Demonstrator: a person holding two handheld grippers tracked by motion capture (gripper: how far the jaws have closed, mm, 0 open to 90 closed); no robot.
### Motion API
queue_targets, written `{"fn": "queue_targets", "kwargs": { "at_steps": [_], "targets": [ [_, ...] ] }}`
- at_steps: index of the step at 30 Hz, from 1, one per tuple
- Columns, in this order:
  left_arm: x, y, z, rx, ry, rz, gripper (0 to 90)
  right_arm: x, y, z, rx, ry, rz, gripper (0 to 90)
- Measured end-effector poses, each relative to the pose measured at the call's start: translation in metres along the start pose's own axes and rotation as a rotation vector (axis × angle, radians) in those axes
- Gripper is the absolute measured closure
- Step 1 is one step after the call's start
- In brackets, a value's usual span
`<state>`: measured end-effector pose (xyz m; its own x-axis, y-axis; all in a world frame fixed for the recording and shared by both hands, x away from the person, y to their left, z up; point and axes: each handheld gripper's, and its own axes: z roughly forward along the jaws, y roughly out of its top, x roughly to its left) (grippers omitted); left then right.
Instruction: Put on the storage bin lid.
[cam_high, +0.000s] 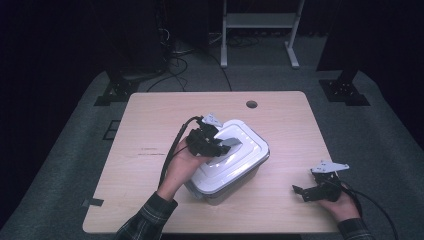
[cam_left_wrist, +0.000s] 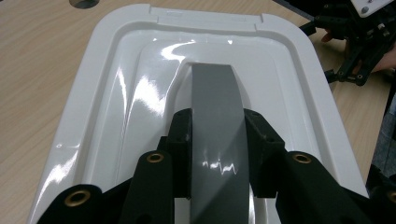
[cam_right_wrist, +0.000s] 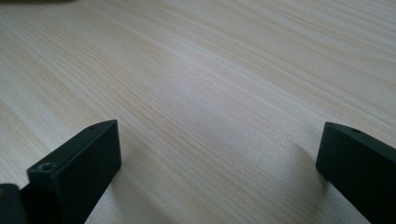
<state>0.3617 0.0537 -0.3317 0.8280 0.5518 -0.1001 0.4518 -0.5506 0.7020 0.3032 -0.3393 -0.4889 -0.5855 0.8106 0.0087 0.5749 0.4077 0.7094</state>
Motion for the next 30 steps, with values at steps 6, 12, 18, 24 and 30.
{"fn": "queue_targets", "kwargs": {
  "at_steps": [6,12,18,24,30],
  "targets": [
    [-0.004,0.001,0.0,0.008,-0.003,0.005,66.5,0.0,0.0,0.0,0.0,0.0,0.0,0.0],
    [-0.007,0.0,0.001,0.01,-0.007,0.005,66.4,0.0,0.0,0.0,0.0,0.0,0.0,0.0],
    [-0.009,-0.002,0.002,0.005,-0.008,0.0,66.4,0.0,0.0,0.0,0.001,0.0,0.0,0.0],
    [-0.014,-0.004,0.004,0.017,0.004,0.01,66.3,0.0,0.0,0.0,0.0,0.0,0.0,0.0],
    [-0.013,-0.006,0.005,0.005,-0.001,0.013,66.1,0.0,0.0,0.0,0.0,0.0,0.0,0.0]
  ]
}}
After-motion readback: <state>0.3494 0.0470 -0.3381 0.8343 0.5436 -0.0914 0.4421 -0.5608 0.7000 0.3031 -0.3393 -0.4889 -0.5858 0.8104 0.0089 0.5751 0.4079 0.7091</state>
